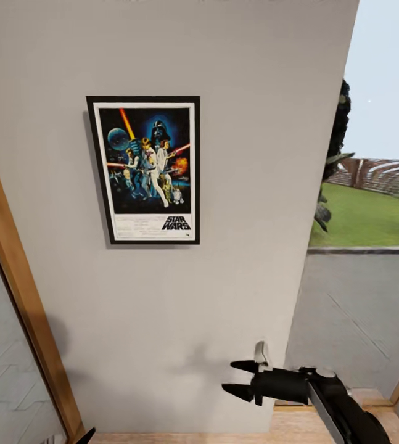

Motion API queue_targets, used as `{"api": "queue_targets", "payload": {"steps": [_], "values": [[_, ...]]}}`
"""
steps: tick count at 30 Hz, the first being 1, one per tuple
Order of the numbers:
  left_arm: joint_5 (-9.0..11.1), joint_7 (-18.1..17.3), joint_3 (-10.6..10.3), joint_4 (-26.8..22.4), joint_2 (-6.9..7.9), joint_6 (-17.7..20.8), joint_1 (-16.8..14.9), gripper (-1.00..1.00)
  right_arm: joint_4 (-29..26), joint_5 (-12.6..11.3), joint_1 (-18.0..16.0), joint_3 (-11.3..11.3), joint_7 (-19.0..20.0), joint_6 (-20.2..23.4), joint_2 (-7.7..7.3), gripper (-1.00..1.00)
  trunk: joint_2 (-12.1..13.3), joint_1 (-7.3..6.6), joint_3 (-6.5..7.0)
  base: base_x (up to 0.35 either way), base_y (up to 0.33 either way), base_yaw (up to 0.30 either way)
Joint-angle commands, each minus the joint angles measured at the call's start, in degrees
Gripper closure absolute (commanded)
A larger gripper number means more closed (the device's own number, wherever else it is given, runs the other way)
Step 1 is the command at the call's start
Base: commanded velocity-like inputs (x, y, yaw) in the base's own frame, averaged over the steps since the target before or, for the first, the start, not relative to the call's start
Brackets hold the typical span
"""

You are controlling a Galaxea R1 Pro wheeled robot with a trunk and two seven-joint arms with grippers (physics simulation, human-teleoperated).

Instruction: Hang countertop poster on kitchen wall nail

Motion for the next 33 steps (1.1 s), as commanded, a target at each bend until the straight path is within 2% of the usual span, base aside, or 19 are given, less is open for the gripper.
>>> {"api": "queue_targets", "payload": {"steps": [1, 2, 3, 5, 8, 9, 10, 12, 13, 14, 15, 17, 21, 29, 33], "values": [[0.3, 1.18, -0.5, 0.04, -0.14, -0.39, -0.02, -1.0, 5.18, -0.58, 0.53, 0.16, -0.14, -2.2, -0.75, -1.0, -0.04, 0.02, 0.08, 0.0, 0.0, 0.0], [0.29, 1.62, -0.48, 0.06, -0.18, -0.39, -0.02, -1.0, 7.95, -0.59, 0.72, 0.16, -0.18, -3.7, -1.16, -1.0, -0.04, 0.02, 0.18, 0.0, 0.0, 0.0], [0.26, 3.71, -0.41, 0.16, -0.31, -0.4, 0.0, -1.0, 22.0, -0.59, 1.24, 0.16, -0.99, -12.62, -2.66, -1.0, -0.04, 0.02, 0.27, 0.0, 0.0, 0.0], [0.24, 5.91, -0.42, 0.19, -0.34, -0.36, 0.26, -1.0, 28.99, -0.59, 1.37, 0.18, -2.73, -16.95, -3.09, -1.0, -0.04, 0.02, 0.46, 0.0, 0.0, 0.0], [-0.44, 13.95, -0.6, 0.21, -0.44, -0.28, 1.13, -1.0, 39.44, -0.54, 1.46, 0.53, -11.16, -20.82, -3.5, -1.0, -0.04, 0.02, 0.75, 0.0, 0.0, 0.0], [-0.71, 15.51, -0.63, 0.21, -0.46, -0.27, 1.2, -1.0, 40.87, -0.54, 1.47, 0.59, -12.85, -21.24, -3.53, -1.0, -0.04, 0.02, 0.84, 0.0, 0.0, 0.0], [-2.69, 22.47, -0.71, 0.21, -0.98, -0.26, 1.41, -1.0, 46.47, -0.52, 1.49, 0.75, -20.87, -23.32, -3.55, -1.0, -0.04, 0.02, 0.94, 0.0, 0.0, 0.0], [-5.31, 29.15, -0.75, 0.21, -1.67, -0.25, 1.5, -1.0, 50.72, -0.51, 1.49, 0.85, -30.8, -24.54, -3.34, -1.0, -0.04, 0.02, 1.13, 0.0, 0.0, 0.0], [-6.01, 30.87, -0.75, 0.21, -1.81, -0.25, 1.51, -1.0, 51.58, -0.51, 1.49, 0.87, -33.64, -24.7, -3.28, -1.0, -0.04, 0.02, 1.23, 0.0, 0.0, 0.0], [-7.74, 36.3, -0.76, 0.22, -2.32, -0.24, 1.54, -1.0, 53.76, -0.55, 1.5, 0.89, -42.02, -25.03, -2.99, -1.0, -0.04, 0.02, 1.32, 0.0, 0.0, 0.0], [-8.13, 37.87, -0.78, 0.22, -2.46, -0.23, 1.54, -1.0, 54.38, -0.56, 1.5, 0.88, -44.35, -25.09, -2.84, -1.0, -0.04, 0.02, 1.42, 0.0, 0.0, 0.0], [-9.14, 42.73, -0.77, 0.2, -3.09, -0.26, 1.56, -1.0, 57.04, -0.61, 1.5, 0.86, -52.86, -25.29, -2.38, -1.0, -0.04, 0.02, 1.61, 0.0, 0.0, 0.0], [-9.46, 44.19, -0.77, 0.21, -3.3, -0.24, 1.56, -1.0, 58.55, -0.71, 1.5, 0.83, -56.75, -25.58, -2.24, -1.0, -0.04, 0.02, 1.99, 0.0, 0.0, 0.0], [-9.66, 45.14, -0.69, 0.21, -3.44, -0.23, 1.56, -1.0, 59.29, -0.95, 1.5, 0.73, -60.16, -25.62, -2.04, -1.0, -0.04, 0.02, 2.64, 0.0, 0.0, 0.026], [-9.67, 45.21, -0.7, 0.21, -3.45, -0.07, 1.56, -1.0, 59.44, -0.96, 1.5, 0.69, -61.76, -25.46, -0.46, -1.0, -0.04, 0.02, 2.73, 0.0, 0.0, 0.013]]}}
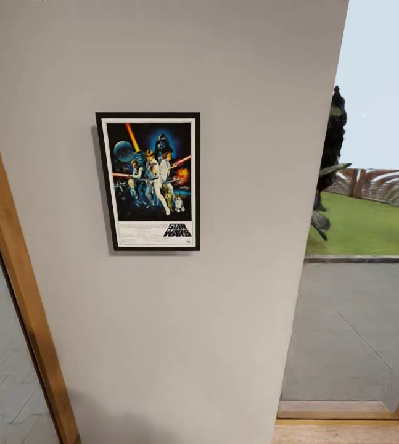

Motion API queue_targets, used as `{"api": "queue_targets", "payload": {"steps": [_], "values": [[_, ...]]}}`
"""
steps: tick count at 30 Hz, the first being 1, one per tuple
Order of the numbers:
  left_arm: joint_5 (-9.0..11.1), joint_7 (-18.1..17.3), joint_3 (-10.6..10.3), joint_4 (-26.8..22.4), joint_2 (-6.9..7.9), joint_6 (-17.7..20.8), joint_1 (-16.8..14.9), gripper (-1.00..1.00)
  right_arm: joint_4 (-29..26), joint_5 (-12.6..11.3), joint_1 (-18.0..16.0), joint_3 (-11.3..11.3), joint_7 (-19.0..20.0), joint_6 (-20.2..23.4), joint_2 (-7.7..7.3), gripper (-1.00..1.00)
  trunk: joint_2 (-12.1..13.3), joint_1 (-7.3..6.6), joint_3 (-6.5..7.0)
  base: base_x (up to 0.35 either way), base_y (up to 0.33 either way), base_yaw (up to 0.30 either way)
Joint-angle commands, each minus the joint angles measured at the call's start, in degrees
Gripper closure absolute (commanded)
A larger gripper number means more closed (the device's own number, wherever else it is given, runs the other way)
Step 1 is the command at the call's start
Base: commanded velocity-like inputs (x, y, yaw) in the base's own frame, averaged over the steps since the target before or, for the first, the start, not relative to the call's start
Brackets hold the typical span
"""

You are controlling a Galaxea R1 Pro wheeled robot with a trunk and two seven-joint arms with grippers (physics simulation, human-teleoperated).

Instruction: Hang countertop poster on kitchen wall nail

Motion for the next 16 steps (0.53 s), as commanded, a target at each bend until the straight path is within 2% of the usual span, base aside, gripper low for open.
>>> {"api": "queue_targets", "payload": {"steps": [1, 7, 16], "values": [[0.6, -0.25, -0.49, 0.07, 0.0, -0.11, -0.02, -1.0, 0.2, -0.62, -0.05, 0.45, 0.15, -0.27, 0.23, -1.0, -0.04, 0.02, -0.01, 0.0, 0.0, 0.006], [0.6, -0.24, -0.5, 0.08, -0.07, -0.03, -0.02, -1.0, 0.46, -0.61, -0.05, 0.44, -0.25, -0.29, 1.0, -1.0, -0.04, 0.02, 0.01, 0.0, 0.0, 0.002], [0.6, -0.24, -0.54, 0.08, -0.09, -0.02, -0.02, -1.0, 0.54, -0.6, -0.05, 0.44, -0.31, -0.26, 1.12, -1.0, -0.04, 0.02, 0.01, 0.0, 0.0, 0.0]]}}
